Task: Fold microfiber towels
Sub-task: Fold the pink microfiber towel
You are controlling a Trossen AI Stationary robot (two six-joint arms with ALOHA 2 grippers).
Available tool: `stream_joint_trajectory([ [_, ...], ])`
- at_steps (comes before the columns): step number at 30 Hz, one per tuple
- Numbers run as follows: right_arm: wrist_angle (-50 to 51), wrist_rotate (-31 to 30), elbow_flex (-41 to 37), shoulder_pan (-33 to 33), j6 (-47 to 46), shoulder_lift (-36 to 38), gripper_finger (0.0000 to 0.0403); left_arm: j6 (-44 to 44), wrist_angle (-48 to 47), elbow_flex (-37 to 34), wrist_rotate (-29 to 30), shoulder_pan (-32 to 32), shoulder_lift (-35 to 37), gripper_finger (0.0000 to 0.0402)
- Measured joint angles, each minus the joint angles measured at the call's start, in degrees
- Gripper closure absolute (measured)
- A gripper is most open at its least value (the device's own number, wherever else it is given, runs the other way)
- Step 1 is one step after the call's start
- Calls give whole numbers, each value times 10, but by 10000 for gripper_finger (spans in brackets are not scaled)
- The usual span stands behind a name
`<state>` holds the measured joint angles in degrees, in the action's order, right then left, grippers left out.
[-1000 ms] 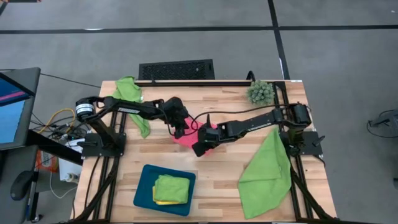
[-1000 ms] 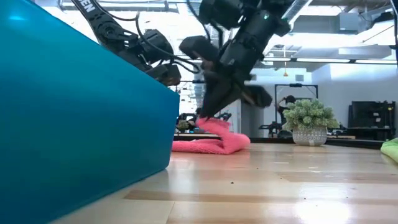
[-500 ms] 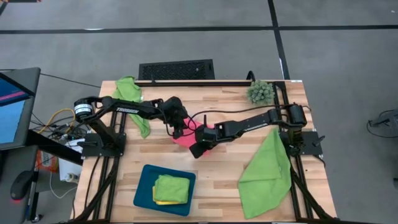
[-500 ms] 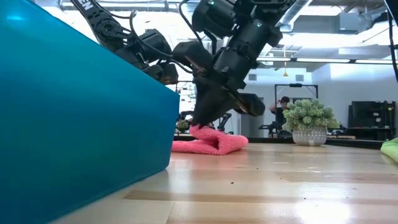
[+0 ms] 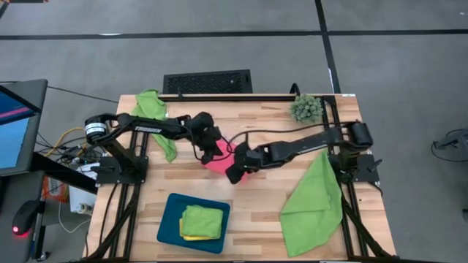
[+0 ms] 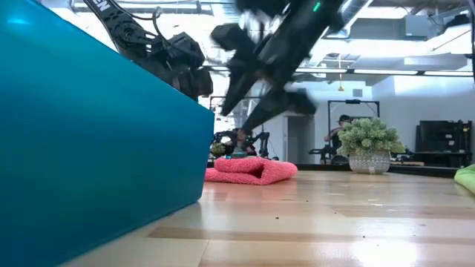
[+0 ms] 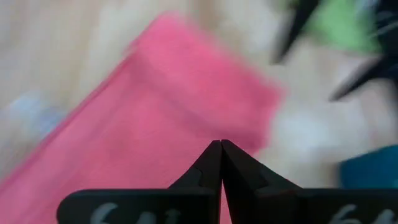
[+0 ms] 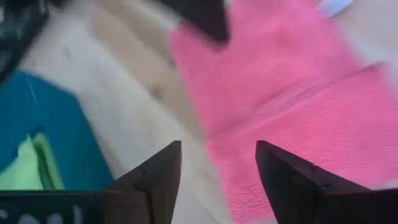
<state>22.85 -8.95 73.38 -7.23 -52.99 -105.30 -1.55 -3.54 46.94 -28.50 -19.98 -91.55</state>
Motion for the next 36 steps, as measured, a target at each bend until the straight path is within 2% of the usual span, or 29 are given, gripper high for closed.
stream_joint_trajectory([
  [2,35,-69,1,-20,-15,23,176,-13,36,1,-50,7,1,401],
  [4,69,-123,-8,-43,-36,37,186,-18,71,0,-70,22,0,401],
  [6,62,-149,-31,-63,-72,43,200,-10,113,0,-54,45,-4,401],
  [8,51,-161,-57,-81,-110,44,216,20,143,0,-9,70,-4,401],
  [11,-2,-165,-86,-100,-143,37,241,63,172,0,83,102,-4,401],
  [12,-17,-165,-92,-105,-144,36,248,70,178,0,93,108,-4,401],
  [14,-56,-167,-94,-110,-145,21,263,79,181,0,92,113,-4,401],
  [16,-43,-166,-104,-113,-145,18,277,80,182,-3,85,116,-4,401],
  [19,-78,-168,-109,-113,-142,7,293,86,188,-14,75,117,-5,402],
  [21,-61,-166,-118,-113,-136,-1,300,86,222,-23,62,118,-22,401],
  [24,-110,-163,-113,-113,-126,-21,307,73,250,-31,35,119,-53,401],
  [28,-131,-159,-115,-115,-121,-42,311,68,277,-32,28,134,-92,401],
  [32,-132,-158,-117,-115,-120,-48,311,73,289,-25,53,147,-117,401],
  [36,-126,-147,-121,-116,-113,-59,311,78,251,-26,109,151,-124,401],
])
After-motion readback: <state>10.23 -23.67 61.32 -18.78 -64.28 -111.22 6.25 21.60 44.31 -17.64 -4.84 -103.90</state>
